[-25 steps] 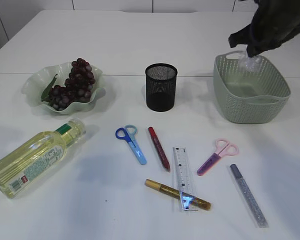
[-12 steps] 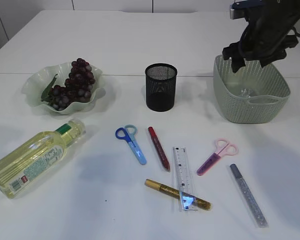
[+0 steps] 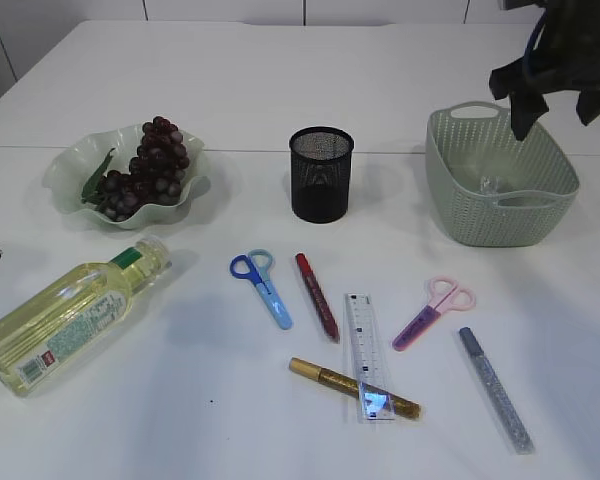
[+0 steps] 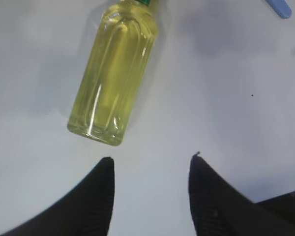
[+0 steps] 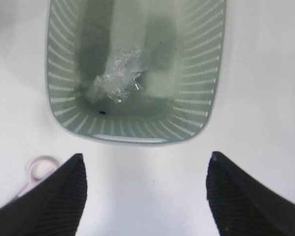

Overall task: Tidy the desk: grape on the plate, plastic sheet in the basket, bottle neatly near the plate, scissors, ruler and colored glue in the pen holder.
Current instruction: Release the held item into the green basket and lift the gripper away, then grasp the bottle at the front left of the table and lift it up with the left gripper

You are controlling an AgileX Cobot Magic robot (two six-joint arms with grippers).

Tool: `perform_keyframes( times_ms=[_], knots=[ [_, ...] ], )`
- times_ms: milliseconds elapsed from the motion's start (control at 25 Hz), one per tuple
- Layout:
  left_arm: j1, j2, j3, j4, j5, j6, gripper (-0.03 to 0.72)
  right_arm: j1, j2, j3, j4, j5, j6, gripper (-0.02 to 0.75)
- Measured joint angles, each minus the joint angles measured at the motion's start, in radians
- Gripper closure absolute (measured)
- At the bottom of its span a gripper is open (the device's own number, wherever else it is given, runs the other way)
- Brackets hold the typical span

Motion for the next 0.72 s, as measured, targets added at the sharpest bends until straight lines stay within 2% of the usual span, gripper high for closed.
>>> perform_keyframes(
  times_ms=[280, 720],
  knots=[
    [0.000, 0.000, 0.000, 0.071, -0.073, 0.000, 0.336, 0.000, -0.189, 0.150, 0.078, 0.037, -0.020, 0.154],
    [0.000, 0.000, 0.000, 0.078, -0.128, 0.009, 0.355, 0.000, -0.487, 0.545, 0.082, 0.030, -0.020, 0.154]
  ],
)
